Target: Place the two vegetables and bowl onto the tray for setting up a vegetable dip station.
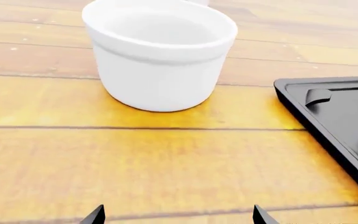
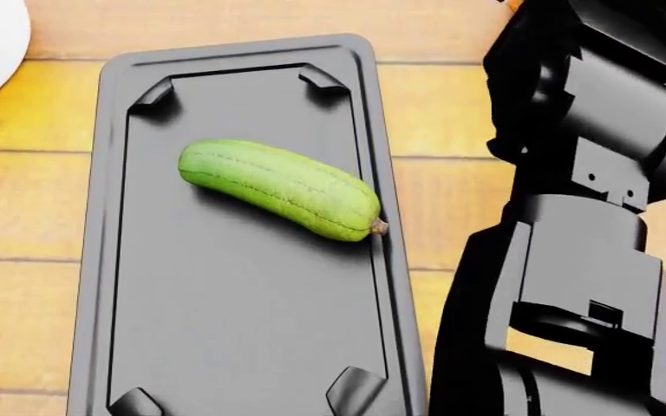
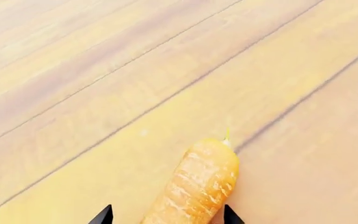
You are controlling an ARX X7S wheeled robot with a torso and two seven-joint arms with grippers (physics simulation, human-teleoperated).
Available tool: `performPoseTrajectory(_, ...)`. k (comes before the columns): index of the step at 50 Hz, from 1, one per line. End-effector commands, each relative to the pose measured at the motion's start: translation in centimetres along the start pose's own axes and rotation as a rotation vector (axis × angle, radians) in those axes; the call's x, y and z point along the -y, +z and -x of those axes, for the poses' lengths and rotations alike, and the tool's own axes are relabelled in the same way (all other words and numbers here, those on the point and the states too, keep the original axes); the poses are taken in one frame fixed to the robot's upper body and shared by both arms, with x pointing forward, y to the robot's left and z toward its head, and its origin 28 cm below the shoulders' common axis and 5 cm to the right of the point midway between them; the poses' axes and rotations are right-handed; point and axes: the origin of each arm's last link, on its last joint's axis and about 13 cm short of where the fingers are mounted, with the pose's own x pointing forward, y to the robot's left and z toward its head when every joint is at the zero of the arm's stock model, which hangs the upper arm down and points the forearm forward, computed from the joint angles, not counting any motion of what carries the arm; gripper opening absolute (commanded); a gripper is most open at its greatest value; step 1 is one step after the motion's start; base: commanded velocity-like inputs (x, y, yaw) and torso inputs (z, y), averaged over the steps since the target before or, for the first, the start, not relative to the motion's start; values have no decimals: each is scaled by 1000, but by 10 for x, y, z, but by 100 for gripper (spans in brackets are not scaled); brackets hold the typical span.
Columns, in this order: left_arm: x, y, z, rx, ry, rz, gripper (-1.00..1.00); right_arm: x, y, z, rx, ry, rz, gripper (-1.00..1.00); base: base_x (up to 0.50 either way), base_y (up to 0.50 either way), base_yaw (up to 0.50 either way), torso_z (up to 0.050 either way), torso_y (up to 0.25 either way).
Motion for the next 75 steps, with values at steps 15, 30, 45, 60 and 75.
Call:
performPoseTrajectory(15,7,0,-1,19,3,16,100,45,-101,-13,-365,-357,391,-100,0,0,-2,0,-6)
performPoseTrajectory(30,4,1,5,21,-4,30,100,33,-20,-11,-140,-133,643,-100,-1,-1,-5,0,-5)
performPoseTrajectory(45,12,3,-1,14,-35,32,100,3,59,13,-59,355,785,-100,0,0,0,0,-1)
performPoseTrajectory(60,14,-1,-2,5,-41,36,100,11,78,84,-125,693,885,-100,0,0,0,0,0)
performPoseTrajectory(75,16,-2,-2,5,-46,37,100,25,50,110,-233,887,991,-100,0,0,0,0,0)
